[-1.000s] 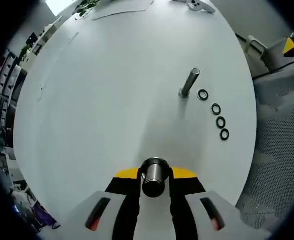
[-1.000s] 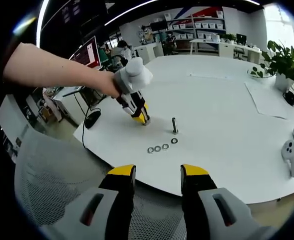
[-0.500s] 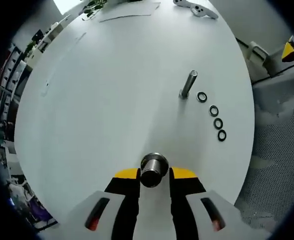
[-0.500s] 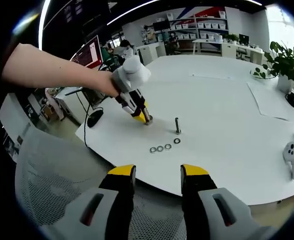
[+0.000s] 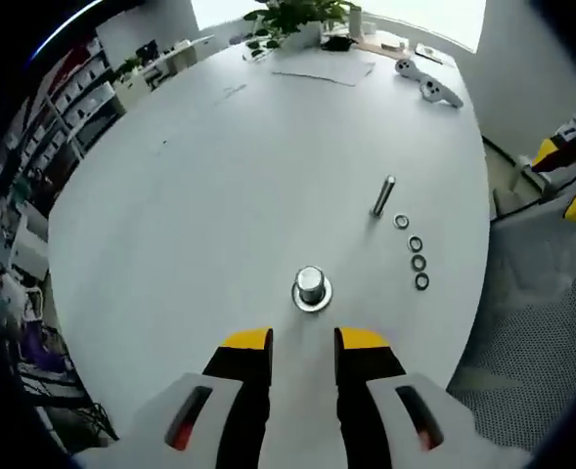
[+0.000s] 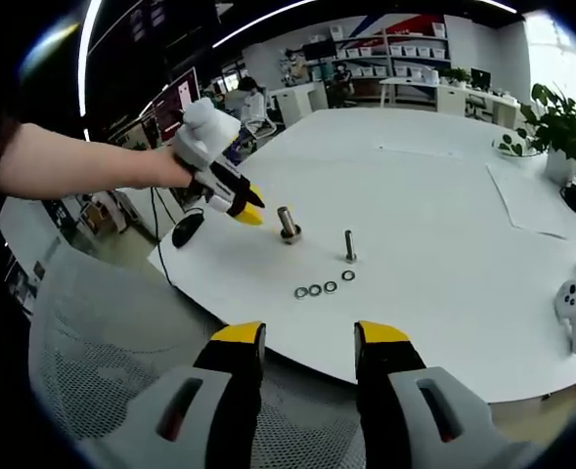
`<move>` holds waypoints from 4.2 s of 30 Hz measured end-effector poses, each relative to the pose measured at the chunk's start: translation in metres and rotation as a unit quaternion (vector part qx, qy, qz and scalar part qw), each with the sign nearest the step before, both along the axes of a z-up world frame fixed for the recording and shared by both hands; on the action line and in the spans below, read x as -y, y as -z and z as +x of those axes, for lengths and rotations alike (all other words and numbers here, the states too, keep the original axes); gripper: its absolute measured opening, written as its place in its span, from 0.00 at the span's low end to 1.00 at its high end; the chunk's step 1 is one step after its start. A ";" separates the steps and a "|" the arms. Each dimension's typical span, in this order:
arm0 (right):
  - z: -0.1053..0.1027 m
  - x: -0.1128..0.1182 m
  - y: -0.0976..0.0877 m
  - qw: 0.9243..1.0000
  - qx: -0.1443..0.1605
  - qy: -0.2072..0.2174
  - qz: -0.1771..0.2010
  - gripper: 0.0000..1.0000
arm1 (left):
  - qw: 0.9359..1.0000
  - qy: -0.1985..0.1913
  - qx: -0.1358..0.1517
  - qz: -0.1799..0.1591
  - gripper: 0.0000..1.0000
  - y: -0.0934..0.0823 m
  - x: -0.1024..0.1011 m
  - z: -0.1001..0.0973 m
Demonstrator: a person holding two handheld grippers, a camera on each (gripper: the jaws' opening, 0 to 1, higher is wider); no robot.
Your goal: Place the washer onto the threaded stud by aligning its center hole with the stud, sliding it down to the base, and recovering from edge contact or off-axis alignment until the washer reaches the visible bottom stop.
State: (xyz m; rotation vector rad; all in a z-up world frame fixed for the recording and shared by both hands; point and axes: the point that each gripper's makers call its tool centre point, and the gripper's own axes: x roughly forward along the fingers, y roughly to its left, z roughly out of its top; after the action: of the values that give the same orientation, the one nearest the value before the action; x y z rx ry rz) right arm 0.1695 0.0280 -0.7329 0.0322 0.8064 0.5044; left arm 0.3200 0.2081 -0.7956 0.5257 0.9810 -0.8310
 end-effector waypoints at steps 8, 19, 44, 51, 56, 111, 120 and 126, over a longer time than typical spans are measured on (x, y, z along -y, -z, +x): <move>-0.001 -0.001 0.001 1.000 -0.001 -0.003 -0.008 0.40 | 0.996 -0.061 0.008 -0.057 0.24 -0.020 -0.013 -0.049; -0.003 0.000 0.003 0.999 -0.001 -0.016 -0.030 0.42 | 0.985 -0.124 0.026 -0.116 0.28 -0.047 -0.037 -0.070; -0.001 0.008 0.004 0.999 0.001 0.001 -0.043 0.43 | 0.974 -0.154 0.021 -0.166 0.35 -0.076 -0.064 -0.128; -0.002 0.006 0.006 0.999 -0.004 -0.004 -0.044 0.43 | 0.970 -0.157 0.041 -0.181 0.35 -0.091 -0.068 -0.131; -0.004 0.005 0.008 0.999 -0.010 -0.009 -0.050 0.43 | 0.966 -0.167 0.051 -0.189 0.34 -0.096 -0.073 -0.133; 0.014 -0.011 0.029 0.982 -0.046 -0.119 -0.141 0.43 | 0.972 -0.123 0.077 -0.183 0.34 -0.091 -0.064 -0.142; 0.028 -0.047 0.065 0.951 -0.046 -0.238 -0.194 0.38 | 0.973 -0.122 0.077 -0.179 0.34 -0.090 -0.065 -0.142; 0.038 -0.056 0.086 0.945 -0.067 -0.254 -0.195 0.34 | 0.975 -0.119 0.080 -0.171 0.34 -0.088 -0.066 -0.142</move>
State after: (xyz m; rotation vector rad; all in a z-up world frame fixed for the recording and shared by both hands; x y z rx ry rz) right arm 0.2077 0.0842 -0.8193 -0.5257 1.0413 0.8266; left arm 0.1777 0.2743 -0.7071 0.1711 0.7155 -0.7088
